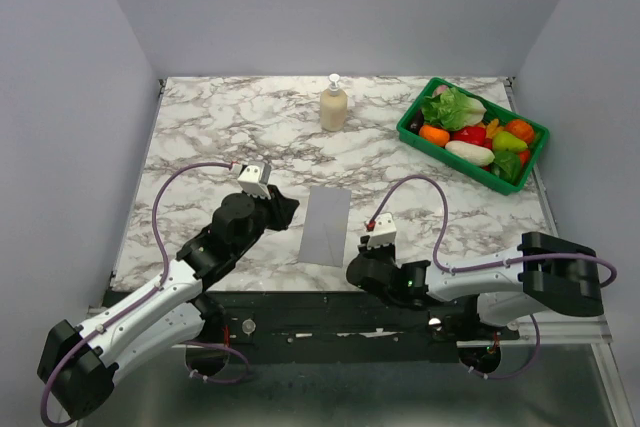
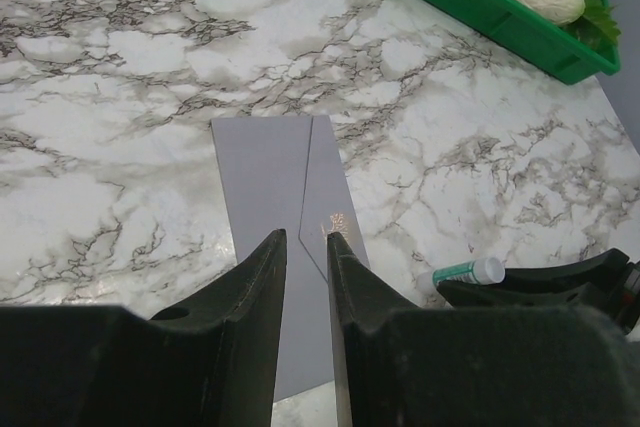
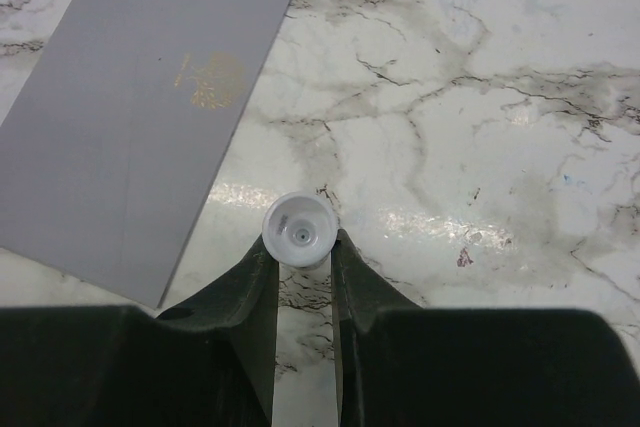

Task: Place the letter into the envelope and seal it

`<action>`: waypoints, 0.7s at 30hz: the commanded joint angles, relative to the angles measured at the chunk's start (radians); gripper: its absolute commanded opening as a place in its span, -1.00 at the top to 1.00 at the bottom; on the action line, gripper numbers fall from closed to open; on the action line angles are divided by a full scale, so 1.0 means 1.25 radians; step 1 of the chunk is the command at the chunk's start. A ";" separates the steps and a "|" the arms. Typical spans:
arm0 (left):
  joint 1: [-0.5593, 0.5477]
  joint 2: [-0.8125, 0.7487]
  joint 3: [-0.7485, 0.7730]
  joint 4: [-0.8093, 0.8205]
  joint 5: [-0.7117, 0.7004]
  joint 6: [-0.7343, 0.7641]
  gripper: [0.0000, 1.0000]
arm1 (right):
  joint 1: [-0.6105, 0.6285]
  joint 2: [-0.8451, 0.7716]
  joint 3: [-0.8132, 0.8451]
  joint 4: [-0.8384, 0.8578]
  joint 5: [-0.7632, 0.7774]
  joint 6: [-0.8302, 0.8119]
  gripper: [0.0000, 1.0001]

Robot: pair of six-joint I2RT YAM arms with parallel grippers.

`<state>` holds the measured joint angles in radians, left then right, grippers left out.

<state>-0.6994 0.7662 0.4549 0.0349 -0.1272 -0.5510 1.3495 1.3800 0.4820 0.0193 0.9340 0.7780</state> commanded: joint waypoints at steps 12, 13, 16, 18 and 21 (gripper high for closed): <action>0.009 -0.003 0.034 -0.016 -0.034 0.005 0.07 | -0.157 -0.288 0.100 -0.149 -0.297 -0.176 0.99; 0.009 -0.002 0.035 -0.016 -0.032 0.005 0.04 | -0.198 -0.300 0.113 -0.169 -0.366 -0.188 0.99; 0.009 -0.012 0.032 -0.022 -0.032 0.005 -0.04 | -0.307 -0.306 0.204 -0.302 -0.520 -0.241 0.99; 0.010 -0.018 0.030 -0.027 -0.034 0.005 -0.09 | -0.337 -0.278 0.272 -0.383 -0.574 -0.276 0.99; 0.010 -0.025 0.031 -0.027 -0.033 0.009 -0.10 | -0.390 -0.166 0.397 -0.529 -0.665 -0.330 0.98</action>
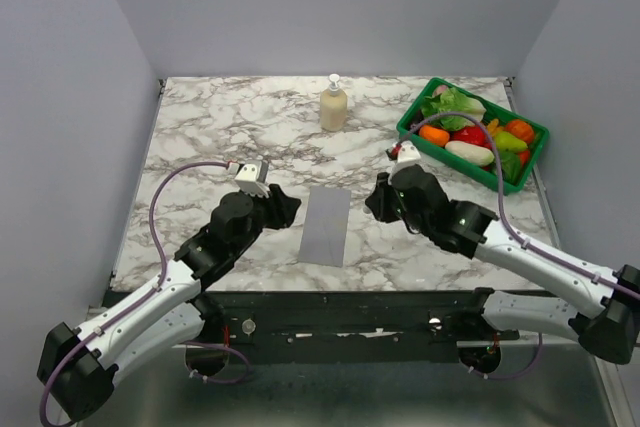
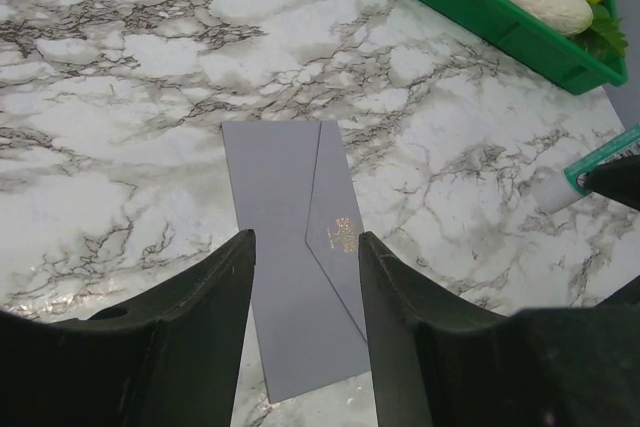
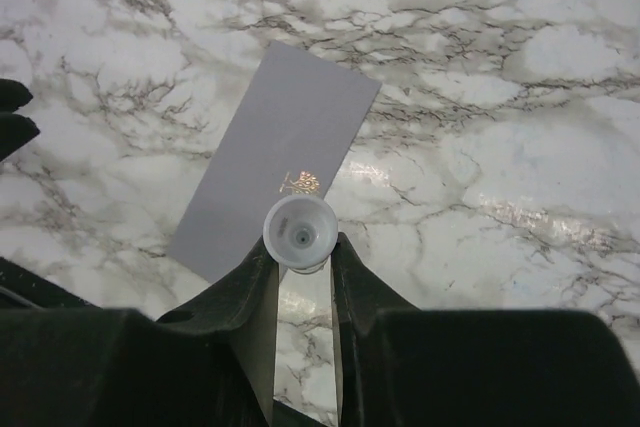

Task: Place the letter into the envelope and seal it

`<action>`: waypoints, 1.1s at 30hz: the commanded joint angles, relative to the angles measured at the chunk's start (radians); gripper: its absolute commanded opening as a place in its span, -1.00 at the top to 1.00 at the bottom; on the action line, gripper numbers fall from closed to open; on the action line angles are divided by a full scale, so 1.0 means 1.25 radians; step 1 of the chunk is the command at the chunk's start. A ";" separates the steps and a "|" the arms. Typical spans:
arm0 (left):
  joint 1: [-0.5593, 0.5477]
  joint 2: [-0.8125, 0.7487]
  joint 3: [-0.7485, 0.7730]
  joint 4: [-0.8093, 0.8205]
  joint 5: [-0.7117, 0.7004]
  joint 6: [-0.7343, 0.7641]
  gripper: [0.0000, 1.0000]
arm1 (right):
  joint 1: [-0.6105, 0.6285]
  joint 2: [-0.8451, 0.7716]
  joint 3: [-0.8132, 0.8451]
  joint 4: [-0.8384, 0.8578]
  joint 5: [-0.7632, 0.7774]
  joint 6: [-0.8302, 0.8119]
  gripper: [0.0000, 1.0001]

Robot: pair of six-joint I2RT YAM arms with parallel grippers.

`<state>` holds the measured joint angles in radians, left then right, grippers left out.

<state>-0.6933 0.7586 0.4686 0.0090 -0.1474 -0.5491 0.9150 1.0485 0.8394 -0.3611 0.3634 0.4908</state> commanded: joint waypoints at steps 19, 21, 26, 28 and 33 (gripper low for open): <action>0.007 -0.052 0.035 -0.065 0.003 0.006 -0.11 | -0.262 0.570 0.439 -0.442 -0.358 -0.320 0.89; 0.007 -0.053 0.037 -0.071 0.004 0.010 -0.10 | -0.262 0.604 0.451 -0.451 -0.348 -0.331 0.87; 0.007 -0.058 0.037 -0.077 0.001 0.013 -0.10 | -0.262 0.678 0.466 -0.449 -0.339 -0.336 0.70; 0.007 -0.056 0.039 -0.080 0.000 0.016 -0.09 | -0.262 0.687 0.464 -0.427 -0.317 -0.323 0.61; 0.009 -0.048 0.039 -0.076 -0.002 0.013 -0.09 | -0.262 0.706 0.439 -0.380 -0.296 -0.297 0.47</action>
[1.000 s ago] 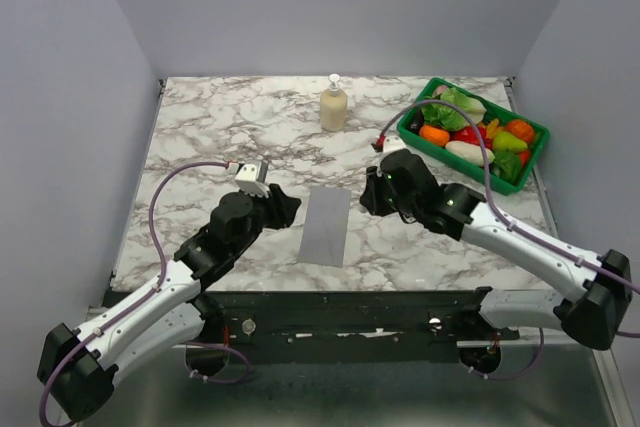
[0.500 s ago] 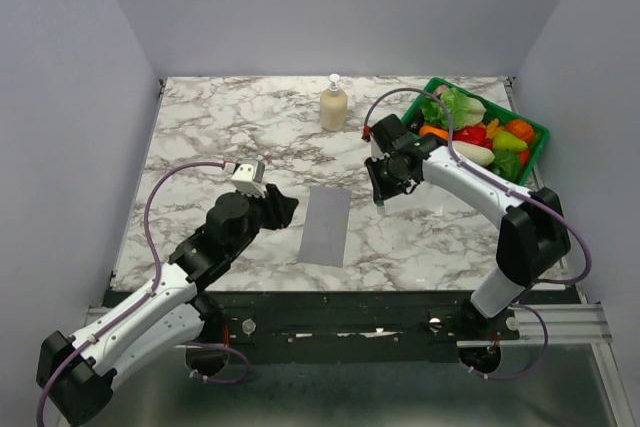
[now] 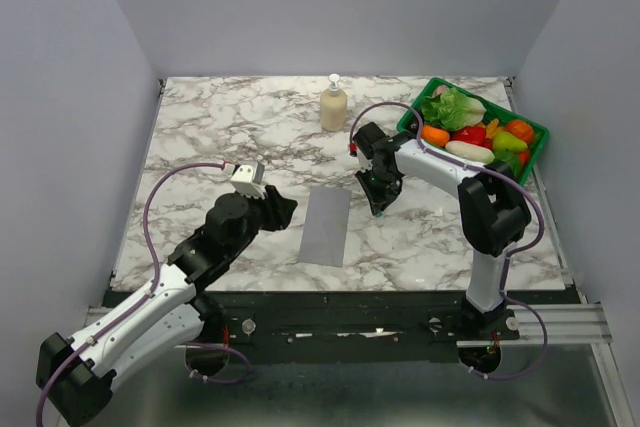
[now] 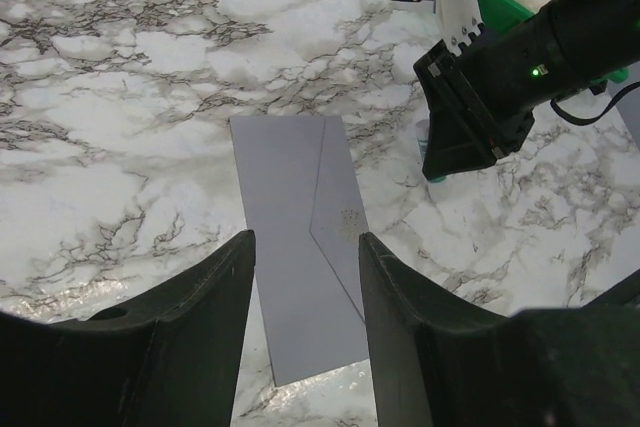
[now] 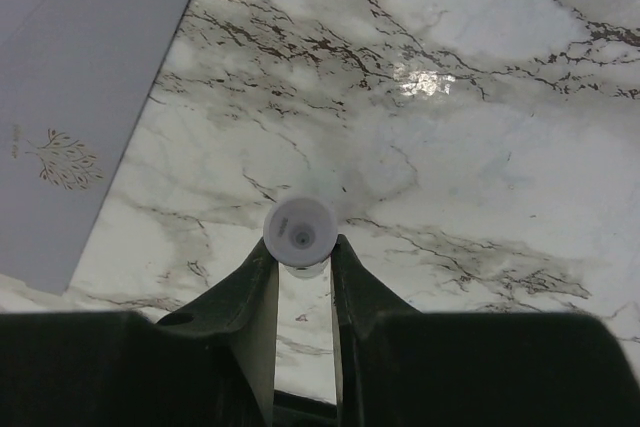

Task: Place the letter into the envelope and seal it

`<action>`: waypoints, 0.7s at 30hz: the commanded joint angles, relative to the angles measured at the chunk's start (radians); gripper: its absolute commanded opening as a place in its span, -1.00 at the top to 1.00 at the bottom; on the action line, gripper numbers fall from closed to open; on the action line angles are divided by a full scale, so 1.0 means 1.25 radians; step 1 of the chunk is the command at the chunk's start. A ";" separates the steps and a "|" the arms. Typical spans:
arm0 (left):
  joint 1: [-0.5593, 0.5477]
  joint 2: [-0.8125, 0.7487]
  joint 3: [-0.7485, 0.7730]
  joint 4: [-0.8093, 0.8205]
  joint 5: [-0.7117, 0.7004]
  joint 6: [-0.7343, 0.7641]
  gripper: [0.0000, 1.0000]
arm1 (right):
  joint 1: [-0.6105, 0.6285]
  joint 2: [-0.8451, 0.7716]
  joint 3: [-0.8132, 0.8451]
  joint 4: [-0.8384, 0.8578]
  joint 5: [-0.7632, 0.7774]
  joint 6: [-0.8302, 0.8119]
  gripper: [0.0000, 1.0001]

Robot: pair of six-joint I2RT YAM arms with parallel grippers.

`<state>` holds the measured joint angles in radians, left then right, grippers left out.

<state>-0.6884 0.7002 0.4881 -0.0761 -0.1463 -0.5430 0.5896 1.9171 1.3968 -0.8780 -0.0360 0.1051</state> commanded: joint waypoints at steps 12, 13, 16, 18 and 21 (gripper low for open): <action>0.005 -0.012 0.017 -0.018 -0.012 0.006 -0.08 | -0.002 0.003 -0.098 0.144 0.009 0.044 -0.01; 0.005 -0.013 0.017 -0.018 -0.012 0.007 -0.08 | -0.002 0.000 -0.102 0.153 0.010 0.047 -0.09; 0.005 -0.013 0.019 -0.020 -0.014 0.005 -0.11 | -0.002 -0.019 -0.114 0.167 0.009 0.053 -0.33; 0.005 -0.012 0.025 -0.027 -0.020 0.006 -0.15 | -0.002 -0.045 -0.118 0.176 0.006 0.057 -0.42; 0.005 -0.007 0.041 -0.046 -0.033 0.004 -0.29 | -0.002 -0.089 -0.120 0.197 0.001 0.067 -0.49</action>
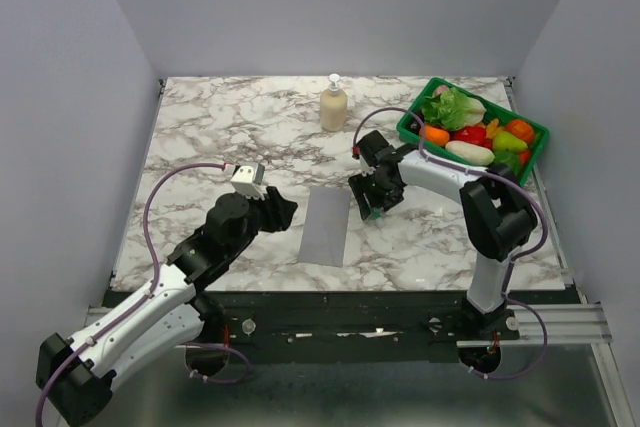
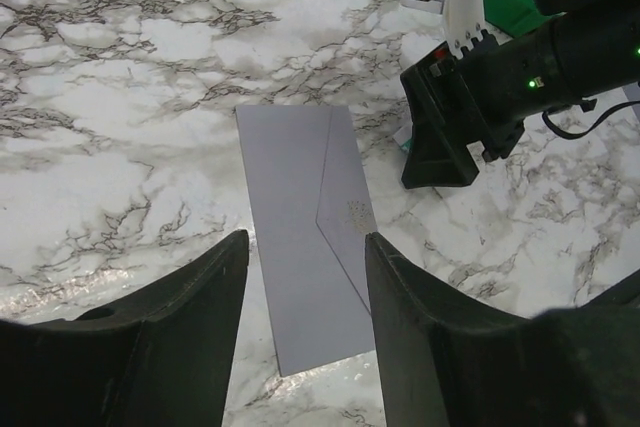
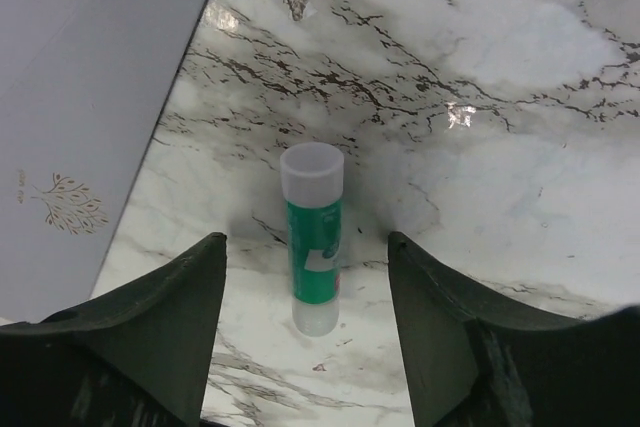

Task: Place the letter into the envelope and seal it

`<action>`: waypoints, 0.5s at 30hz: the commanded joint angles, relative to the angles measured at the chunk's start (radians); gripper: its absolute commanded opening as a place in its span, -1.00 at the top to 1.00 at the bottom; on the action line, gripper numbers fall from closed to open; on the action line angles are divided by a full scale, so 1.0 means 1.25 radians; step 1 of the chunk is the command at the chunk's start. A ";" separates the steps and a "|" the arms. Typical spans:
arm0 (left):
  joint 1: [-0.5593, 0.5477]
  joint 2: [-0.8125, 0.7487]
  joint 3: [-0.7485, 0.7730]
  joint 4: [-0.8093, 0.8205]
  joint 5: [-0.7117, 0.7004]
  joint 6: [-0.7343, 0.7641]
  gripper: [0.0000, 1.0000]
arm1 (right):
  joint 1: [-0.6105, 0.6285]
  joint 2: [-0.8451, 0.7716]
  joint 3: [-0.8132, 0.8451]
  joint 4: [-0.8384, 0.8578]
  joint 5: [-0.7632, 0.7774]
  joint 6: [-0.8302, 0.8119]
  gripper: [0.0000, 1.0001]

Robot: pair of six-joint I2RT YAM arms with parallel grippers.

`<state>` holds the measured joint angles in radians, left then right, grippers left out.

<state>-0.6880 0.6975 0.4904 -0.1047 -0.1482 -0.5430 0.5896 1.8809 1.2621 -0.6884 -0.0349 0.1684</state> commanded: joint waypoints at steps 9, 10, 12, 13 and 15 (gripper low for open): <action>0.004 -0.007 0.111 -0.098 -0.069 0.013 -0.98 | -0.004 -0.258 -0.038 0.099 0.054 0.096 -1.00; 0.006 -0.003 0.118 -0.115 -0.083 0.014 -0.98 | -0.004 -0.277 -0.040 0.102 0.068 0.108 -1.00; 0.004 0.003 0.133 -0.133 -0.091 0.023 -0.98 | -0.004 -0.345 -0.052 0.108 0.089 0.120 -1.00; 0.006 0.011 0.149 -0.150 -0.094 0.029 -0.98 | -0.004 -0.367 -0.062 0.120 0.103 0.130 -1.00; 0.004 0.022 0.165 -0.165 -0.097 0.039 -0.97 | -0.004 -0.442 -0.104 0.141 0.121 0.145 -1.00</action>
<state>-0.6872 0.7033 0.6392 -0.2337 -0.2180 -0.5282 0.5888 1.4612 1.2064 -0.5655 0.0345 0.2901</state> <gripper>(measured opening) 0.987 0.997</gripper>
